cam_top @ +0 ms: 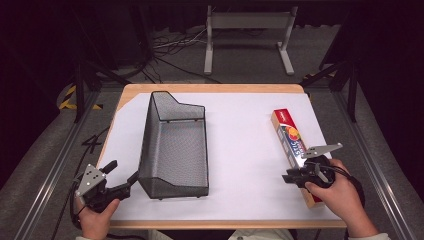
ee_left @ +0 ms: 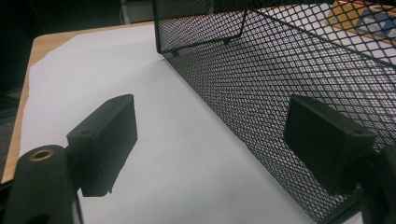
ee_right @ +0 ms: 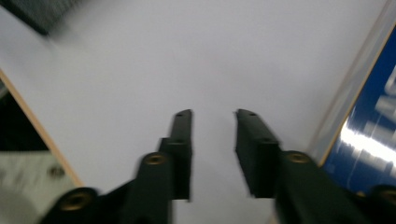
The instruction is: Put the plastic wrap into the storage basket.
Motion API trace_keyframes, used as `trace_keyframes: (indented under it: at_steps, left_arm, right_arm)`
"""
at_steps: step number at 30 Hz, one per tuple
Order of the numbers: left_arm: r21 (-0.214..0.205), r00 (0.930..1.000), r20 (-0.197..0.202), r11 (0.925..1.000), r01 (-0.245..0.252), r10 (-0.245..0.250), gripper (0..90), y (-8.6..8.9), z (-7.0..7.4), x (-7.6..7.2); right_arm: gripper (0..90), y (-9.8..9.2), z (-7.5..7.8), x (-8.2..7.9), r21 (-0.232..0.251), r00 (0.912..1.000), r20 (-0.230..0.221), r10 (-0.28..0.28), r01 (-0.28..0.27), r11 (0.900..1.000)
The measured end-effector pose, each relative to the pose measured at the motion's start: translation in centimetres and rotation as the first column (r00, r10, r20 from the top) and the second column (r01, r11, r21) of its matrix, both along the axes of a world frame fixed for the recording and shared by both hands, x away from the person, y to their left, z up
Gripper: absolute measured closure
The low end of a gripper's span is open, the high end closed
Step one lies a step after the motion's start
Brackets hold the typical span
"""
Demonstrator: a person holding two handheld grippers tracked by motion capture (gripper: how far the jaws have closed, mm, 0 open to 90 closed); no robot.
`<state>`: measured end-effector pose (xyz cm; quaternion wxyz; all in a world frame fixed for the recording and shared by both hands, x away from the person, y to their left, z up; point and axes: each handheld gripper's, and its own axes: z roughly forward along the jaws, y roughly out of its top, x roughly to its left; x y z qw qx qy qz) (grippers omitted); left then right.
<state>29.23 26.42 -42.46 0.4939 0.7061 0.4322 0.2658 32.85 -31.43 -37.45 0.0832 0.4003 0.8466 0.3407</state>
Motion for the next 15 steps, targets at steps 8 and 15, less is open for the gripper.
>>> trace_keyframes:
  at_steps: [8,15]
  left_arm:
    - [0.0,1.0,0.0,1.0,0.0,0.0,18.2,0.0,0.0,0.0]
    - [0.001,1.0,0.001,1.0,-0.002,0.002,18.2,0.0,0.0,0.0]
  right_arm:
    - [39.4,-0.5,1.3,-1.3,0.206,0.9498,0.313,-0.005,-0.063,0.9766]
    - [32.7,-1.7,1.8,-1.6,0.3,0.9089,0.401,-0.115,-0.011,0.954]
